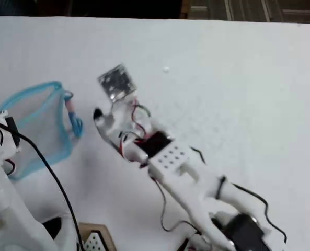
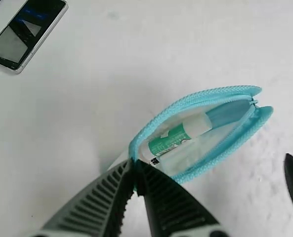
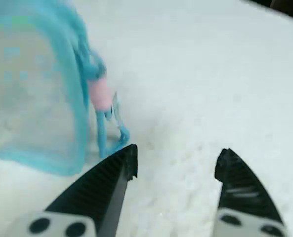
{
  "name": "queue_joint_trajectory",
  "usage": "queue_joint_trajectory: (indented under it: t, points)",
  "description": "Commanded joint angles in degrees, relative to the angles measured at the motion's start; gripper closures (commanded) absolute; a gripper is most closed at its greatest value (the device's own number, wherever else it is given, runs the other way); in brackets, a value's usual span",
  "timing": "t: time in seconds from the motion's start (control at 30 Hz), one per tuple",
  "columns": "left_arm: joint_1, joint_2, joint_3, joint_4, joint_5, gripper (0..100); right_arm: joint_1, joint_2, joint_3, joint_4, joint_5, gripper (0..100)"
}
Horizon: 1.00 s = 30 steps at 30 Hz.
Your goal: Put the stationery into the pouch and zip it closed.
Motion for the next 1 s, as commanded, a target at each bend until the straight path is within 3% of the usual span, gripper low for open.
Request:
queue_joint_trajectory:
  t: [0.0, 0.17, 0.43, 0.63, 0.9, 0.97]
  points:
    - [0.57, 0.40, 2.55, 0.18, 0.53, 98, -0.40, 9.19, 0.26, -11.82, 2.37, 74.1]
    - [0.57, 0.48, 2.55, 0.18, 0.53, 98, -4.00, 21.58, -3.78, -16.13, 1.49, 64.9]
    - [0.40, 0.31, 2.55, 0.35, 0.35, 98, -10.42, 20.09, -4.66, -18.59, -0.35, 62.5]
    - [0.40, 0.31, 2.55, 0.44, 0.26, 98, -8.66, 21.32, -4.75, -29.76, -0.09, 62.5]
    - [0.31, 0.31, 2.46, 0.44, 0.18, 98, -3.30, 19.91, -1.85, -30.37, 0.53, 62.5]
    - [0.31, 0.57, 2.46, 0.35, 0.18, 98, -2.95, 18.59, 0.53, -30.37, 5.98, 62.5]
